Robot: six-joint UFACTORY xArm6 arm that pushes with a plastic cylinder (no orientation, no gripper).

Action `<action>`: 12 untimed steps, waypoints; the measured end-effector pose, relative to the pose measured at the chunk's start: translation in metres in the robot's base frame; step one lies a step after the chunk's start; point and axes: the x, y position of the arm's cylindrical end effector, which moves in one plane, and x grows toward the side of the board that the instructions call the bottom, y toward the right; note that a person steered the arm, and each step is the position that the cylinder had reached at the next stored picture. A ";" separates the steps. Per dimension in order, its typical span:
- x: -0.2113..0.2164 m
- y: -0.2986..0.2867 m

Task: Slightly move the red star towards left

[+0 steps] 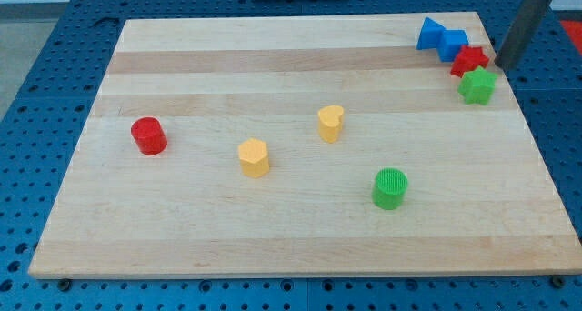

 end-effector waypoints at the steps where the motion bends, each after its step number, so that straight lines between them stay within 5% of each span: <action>1: 0.000 -0.006; 5: 0.005 -0.040; 8: 0.118 0.009; 10: 0.125 -0.061; 12: 0.116 -0.047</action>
